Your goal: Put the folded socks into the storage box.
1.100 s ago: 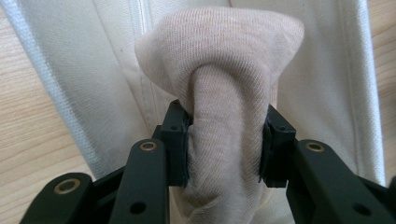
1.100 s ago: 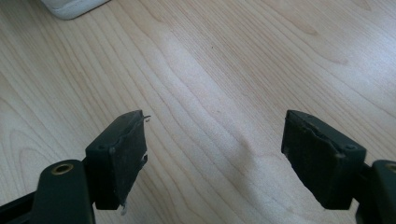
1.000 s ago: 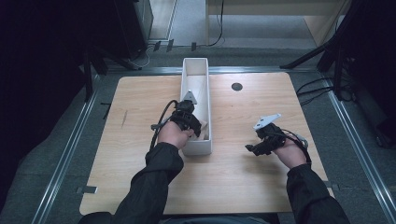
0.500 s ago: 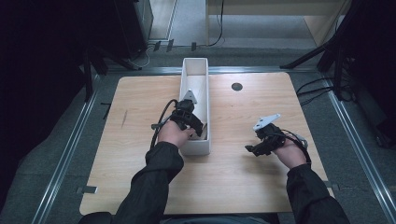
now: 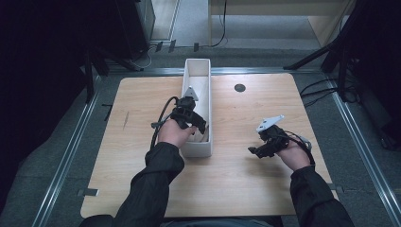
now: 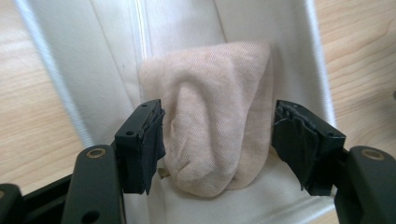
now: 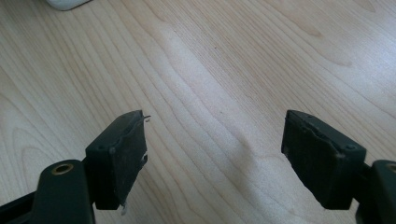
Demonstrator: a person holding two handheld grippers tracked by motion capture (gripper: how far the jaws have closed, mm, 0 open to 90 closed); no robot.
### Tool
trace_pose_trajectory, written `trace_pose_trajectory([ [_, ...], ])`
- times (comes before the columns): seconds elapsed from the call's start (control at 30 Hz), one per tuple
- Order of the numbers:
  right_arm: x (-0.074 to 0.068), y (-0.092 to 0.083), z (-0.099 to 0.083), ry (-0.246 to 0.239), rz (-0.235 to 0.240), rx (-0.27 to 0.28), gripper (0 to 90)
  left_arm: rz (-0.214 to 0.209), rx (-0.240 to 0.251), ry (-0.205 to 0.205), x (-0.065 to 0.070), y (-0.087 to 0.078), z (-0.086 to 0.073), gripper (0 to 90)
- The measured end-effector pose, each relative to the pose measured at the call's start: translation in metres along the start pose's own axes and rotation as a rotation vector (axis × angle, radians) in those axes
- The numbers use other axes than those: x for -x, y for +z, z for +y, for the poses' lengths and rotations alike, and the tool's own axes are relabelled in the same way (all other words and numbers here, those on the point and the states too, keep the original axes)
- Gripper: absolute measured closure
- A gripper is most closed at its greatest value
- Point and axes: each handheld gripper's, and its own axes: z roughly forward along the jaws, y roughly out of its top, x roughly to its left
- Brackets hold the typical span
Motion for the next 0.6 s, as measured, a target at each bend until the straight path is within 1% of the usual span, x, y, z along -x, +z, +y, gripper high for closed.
trace_pose_trajectory([
  [0.07,0.000,0.000,0.000,-0.005,0.001,0.002,22.3,-0.016,0.019,0.008,0.001,-0.003,-0.001,38.1],
  [0.13,0.000,0.000,0.000,0.001,0.013,0.002,25.0,-0.028,0.047,0.039,0.002,-0.006,-0.002,47.5],
  [0.17,0.000,-0.001,0.000,0.002,0.022,0.002,25.8,-0.022,0.051,0.046,0.003,-0.005,-0.002,53.1],
  [0.23,0.000,0.000,0.001,-0.001,0.024,0.003,26.2,-0.031,0.049,0.060,0.005,-0.003,-0.002,59.0],
  [0.27,-0.001,0.000,0.001,0.000,0.026,0.003,27.0,-0.027,0.058,0.059,0.006,-0.002,-0.002,60.5],
  [0.3,-0.001,-0.001,0.001,0.002,0.026,0.004,27.2,-0.022,0.050,0.063,0.007,-0.001,-0.002,62.7],
  [0.37,-0.001,-0.001,0.001,-0.002,0.026,0.010,27.2,-0.024,0.066,0.065,0.009,0.002,-0.002,65.8],
  [0.4,-0.001,-0.001,0.001,-0.002,0.029,0.008,27.2,-0.023,0.064,0.061,0.010,0.004,-0.003,65.9],
  [0.47,-0.001,-0.001,0.001,0.004,0.037,0.002,27.2,-0.038,0.087,0.065,0.012,0.007,-0.005,68.6],
  [0.5,0.000,-0.002,0.001,0.007,0.039,-0.001,27.2,-0.039,0.093,0.061,0.013,0.010,-0.006,69.5],
  [0.57,0.000,-0.002,0.000,0.019,0.043,-0.003,27.2,-0.039,0.098,0.058,0.013,0.015,-0.006,71.9],
  [0.6,0.000,-0.002,0.000,0.019,0.044,-0.001,27.1,-0.033,0.092,0.055,0.013,0.019,-0.005,72.6],
])
